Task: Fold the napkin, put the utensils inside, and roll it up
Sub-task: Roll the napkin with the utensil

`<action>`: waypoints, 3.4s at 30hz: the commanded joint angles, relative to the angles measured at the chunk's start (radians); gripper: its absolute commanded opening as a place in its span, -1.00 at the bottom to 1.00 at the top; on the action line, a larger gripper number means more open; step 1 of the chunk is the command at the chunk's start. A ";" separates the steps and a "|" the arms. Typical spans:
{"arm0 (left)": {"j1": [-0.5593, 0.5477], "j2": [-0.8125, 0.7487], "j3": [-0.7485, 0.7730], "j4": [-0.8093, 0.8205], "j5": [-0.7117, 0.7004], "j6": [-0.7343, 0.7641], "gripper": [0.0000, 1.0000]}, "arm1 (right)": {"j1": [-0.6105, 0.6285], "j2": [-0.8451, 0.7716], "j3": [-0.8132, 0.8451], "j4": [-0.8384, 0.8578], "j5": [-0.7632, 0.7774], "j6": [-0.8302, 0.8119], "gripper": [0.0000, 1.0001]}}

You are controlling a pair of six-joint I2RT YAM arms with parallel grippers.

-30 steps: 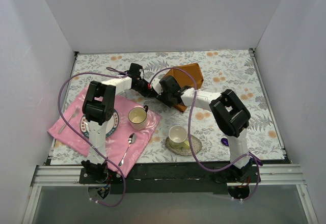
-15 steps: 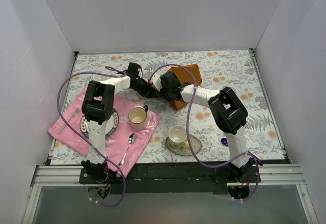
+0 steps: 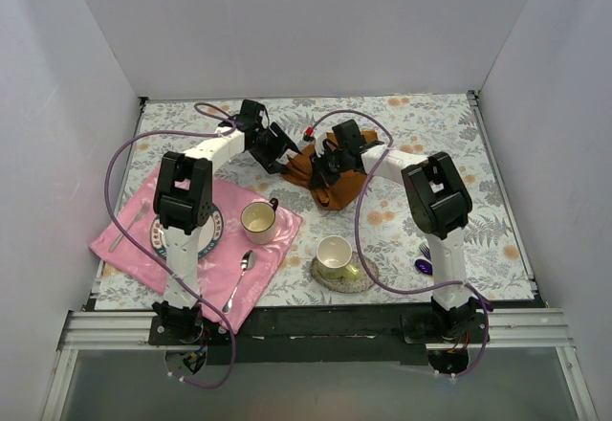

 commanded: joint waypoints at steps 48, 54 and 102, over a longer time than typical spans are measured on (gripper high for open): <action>0.006 -0.266 -0.213 0.138 0.205 -0.091 -0.02 | -0.030 -0.194 0.079 -0.404 0.070 0.158 0.59; -0.020 -0.180 -0.211 0.152 0.216 -0.072 -0.36 | -0.128 -0.201 -0.027 -0.301 0.095 0.265 -0.06; 0.043 -0.177 -0.163 0.120 0.196 -0.111 -0.20 | 0.134 -0.306 -0.088 -0.221 0.530 -0.172 0.71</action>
